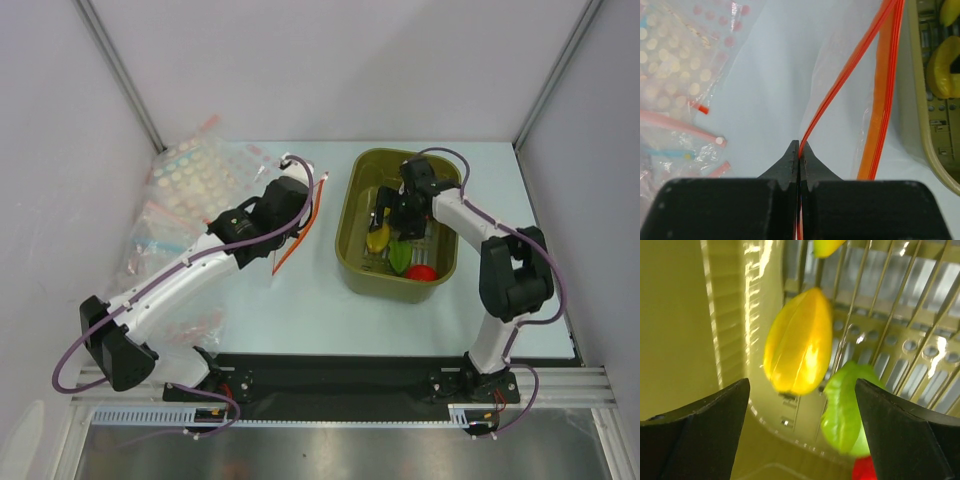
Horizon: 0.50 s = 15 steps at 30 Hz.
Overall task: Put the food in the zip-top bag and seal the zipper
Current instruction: Pick up the fake fruit from the bin.
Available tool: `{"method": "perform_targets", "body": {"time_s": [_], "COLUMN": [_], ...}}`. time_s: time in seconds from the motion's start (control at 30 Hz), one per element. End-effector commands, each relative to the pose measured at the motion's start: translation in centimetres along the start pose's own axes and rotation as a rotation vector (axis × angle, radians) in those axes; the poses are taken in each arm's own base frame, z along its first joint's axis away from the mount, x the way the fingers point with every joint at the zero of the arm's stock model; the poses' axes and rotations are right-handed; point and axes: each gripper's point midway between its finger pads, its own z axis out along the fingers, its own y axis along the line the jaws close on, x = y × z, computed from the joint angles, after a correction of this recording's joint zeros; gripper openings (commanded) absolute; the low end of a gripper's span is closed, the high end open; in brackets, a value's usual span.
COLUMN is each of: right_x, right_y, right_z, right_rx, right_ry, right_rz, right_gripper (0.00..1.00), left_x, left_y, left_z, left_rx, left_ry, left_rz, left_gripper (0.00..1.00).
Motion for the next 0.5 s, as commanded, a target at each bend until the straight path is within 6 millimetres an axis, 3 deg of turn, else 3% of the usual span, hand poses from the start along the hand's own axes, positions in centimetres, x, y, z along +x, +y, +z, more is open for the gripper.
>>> {"method": "perform_targets", "body": {"time_s": [0.0, 0.07, 0.23, 0.27, 0.37, 0.47], "right_x": [-2.5, -2.5, -2.0, -1.9, -2.3, -3.5], "right_y": [0.1, -0.1, 0.3, 0.4, 1.7, 3.7], "right_z": [1.2, 2.5, 3.4, 3.3, 2.2, -0.8], "right_rx": [0.013, 0.021, -0.011, -0.018, -0.088, -0.179], "right_ry": [-0.059, -0.038, -0.007, -0.005, -0.018, -0.081], "right_rz": [-0.008, -0.002, 0.006, 0.001, -0.035, -0.069], "right_gripper": [0.91, 0.89, 0.72, 0.63, 0.39, 0.27], "left_x": [-1.8, -1.6, -1.4, -1.3, -1.5, -2.1], "left_y": [-1.0, -1.5, -2.1, -2.3, -3.0, -3.5], "left_z": [-1.0, -0.9, -0.8, -0.7, -0.5, -0.5], "left_rx": [0.09, 0.109, 0.139, 0.143, 0.169, 0.191], "left_ry": [-0.07, -0.068, -0.062, -0.059, -0.06, -0.064], "left_rz": [-0.082, -0.09, -0.112, -0.114, -0.128, -0.142], "left_gripper": [0.0, 0.0, 0.0, 0.0, 0.0, 0.0]}}
